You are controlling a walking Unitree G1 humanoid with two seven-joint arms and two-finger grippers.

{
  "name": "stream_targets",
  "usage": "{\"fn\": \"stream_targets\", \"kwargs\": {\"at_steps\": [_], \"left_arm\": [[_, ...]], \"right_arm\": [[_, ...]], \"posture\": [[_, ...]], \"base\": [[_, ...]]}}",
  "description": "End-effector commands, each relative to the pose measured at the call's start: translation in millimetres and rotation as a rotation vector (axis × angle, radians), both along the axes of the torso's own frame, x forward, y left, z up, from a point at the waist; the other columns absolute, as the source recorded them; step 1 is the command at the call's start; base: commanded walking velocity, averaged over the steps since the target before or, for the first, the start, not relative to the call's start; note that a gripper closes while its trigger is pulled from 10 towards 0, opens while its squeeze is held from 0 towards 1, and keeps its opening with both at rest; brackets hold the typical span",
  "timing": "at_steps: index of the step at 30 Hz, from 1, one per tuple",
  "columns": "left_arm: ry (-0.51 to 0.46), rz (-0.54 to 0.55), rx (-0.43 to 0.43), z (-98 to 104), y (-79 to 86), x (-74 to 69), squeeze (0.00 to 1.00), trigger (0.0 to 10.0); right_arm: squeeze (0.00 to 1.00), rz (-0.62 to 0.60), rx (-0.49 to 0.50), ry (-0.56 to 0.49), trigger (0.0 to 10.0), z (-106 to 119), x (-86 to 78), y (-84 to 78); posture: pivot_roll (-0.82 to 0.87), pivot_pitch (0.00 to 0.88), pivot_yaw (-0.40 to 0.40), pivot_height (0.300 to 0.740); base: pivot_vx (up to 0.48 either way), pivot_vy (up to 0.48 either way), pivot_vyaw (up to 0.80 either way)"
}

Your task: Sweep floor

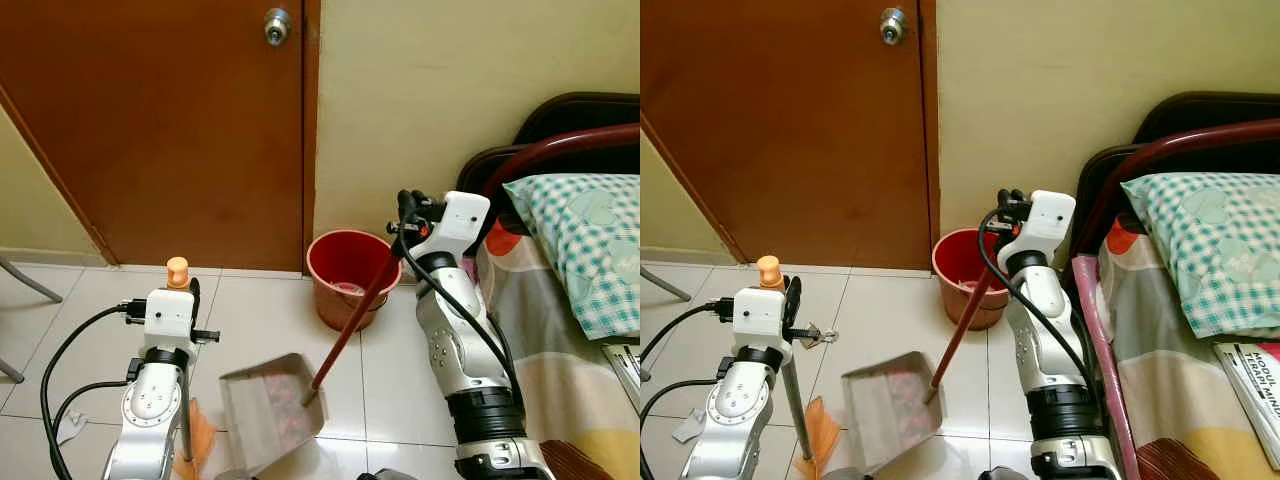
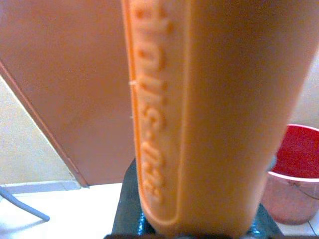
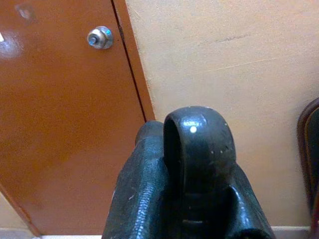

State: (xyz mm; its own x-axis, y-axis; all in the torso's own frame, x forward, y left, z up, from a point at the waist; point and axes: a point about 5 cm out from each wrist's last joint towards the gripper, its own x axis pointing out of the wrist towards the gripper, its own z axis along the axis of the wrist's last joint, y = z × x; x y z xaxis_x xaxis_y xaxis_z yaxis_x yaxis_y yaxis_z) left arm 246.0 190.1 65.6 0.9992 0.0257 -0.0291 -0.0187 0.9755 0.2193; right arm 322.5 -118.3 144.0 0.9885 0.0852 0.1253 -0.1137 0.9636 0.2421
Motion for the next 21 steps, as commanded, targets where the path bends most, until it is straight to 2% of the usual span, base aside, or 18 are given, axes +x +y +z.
{"fn": "stream_targets", "kwargs": {"at_steps": [1,3,5,9,16,21], "left_arm": [[-0.014,-0.005,-0.003,3,-1.0,2.4,0.0,10.0],[-0.052,-0.032,0.048,10,-4.3,5.4,0.0,10.0],[-0.062,-0.027,0.05,12,-5.4,6.9,0.0,10.0],[-0.066,-0.017,0.048,13,-5.9,7.9,0.0,10.0],[-0.111,0.004,0.052,25,-5.9,13.9,0.0,10.0],[-0.146,-0.028,0.056,37,-14.5,24.4,0.0,10.0]], "right_arm": [[0.0,-0.016,-0.004,-0.04,10.0,8,-0.4,-3.4],[0.0,-0.03,-0.029,0.037,10.0,-12,-5.4,-11.5],[0.0,-0.05,-0.033,0.079,10.0,-27,-10.8,-19.8],[0.0,-0.08,-0.029,0.126,10.0,-39,-16.9,-29.9],[0.0,-0.096,-0.041,0.172,10.0,-50,-22.0,-39.3],[0.0,-0.087,-0.043,0.165,10.0,-47,-16.5,-36.4]], "posture": [[0.03,0.024,-0.019,0.74],[0.03,0.032,-0.018,0.74],[0.03,0.038,-0.015,0.74],[0.03,0.042,-0.018,0.74],[0.02,0.064,-0.019,0.74],[0.02,0.082,-0.023,0.74]], "base": [[0.0,0.0,0.0],[0.0,0.0,0.0],[0.0,0.0,0.0],[0.0,0.0,0.0],[0.0,0.0,0.0],[0.0,0.0,-0.45]]}}
